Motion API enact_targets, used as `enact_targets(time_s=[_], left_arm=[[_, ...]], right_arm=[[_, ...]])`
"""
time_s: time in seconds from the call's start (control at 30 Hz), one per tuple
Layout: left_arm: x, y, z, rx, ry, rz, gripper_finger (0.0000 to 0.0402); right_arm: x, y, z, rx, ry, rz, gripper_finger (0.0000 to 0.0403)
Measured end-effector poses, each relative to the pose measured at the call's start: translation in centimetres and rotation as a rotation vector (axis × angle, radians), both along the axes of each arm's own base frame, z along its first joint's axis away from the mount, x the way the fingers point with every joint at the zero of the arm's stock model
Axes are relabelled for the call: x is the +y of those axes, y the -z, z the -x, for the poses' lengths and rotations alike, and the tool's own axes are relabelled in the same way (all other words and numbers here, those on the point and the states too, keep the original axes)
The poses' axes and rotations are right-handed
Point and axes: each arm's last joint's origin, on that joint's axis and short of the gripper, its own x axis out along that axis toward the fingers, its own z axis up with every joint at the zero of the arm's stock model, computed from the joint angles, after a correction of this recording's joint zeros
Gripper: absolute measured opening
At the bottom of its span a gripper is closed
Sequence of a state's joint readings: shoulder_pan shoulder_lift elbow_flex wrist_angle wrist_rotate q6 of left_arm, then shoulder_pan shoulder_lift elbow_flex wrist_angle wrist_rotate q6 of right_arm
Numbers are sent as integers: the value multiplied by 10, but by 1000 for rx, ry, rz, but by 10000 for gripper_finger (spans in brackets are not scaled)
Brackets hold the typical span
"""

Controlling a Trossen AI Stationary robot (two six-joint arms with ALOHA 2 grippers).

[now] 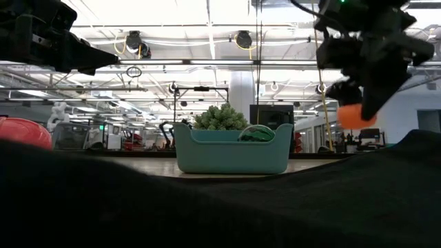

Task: Pick and placing Produce into tupperware
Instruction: Put the pumpkin toy into the bin

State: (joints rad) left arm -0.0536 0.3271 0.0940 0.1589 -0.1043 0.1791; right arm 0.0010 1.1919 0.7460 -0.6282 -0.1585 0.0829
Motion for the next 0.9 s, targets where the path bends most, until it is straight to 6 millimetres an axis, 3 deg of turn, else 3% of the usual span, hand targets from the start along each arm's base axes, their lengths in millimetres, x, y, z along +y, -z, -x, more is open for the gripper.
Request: enact_targets(time_s=[0.27,0.6,0.73,0.9], left_arm=[[0,0,0,0,0,0,37],[0,0,0,-1,0,0,37],[0,0,0,-2,-1,0,37],[0,0,0,-3,-1,0,37]], right_arm=[[0,-49,-6,18,-24,12,239],[-2,-106,-23,-205,-28,82,239],[-7,-121,-27,-264,24,112,239],[-16,-125,-34,-338,75,121,234]])
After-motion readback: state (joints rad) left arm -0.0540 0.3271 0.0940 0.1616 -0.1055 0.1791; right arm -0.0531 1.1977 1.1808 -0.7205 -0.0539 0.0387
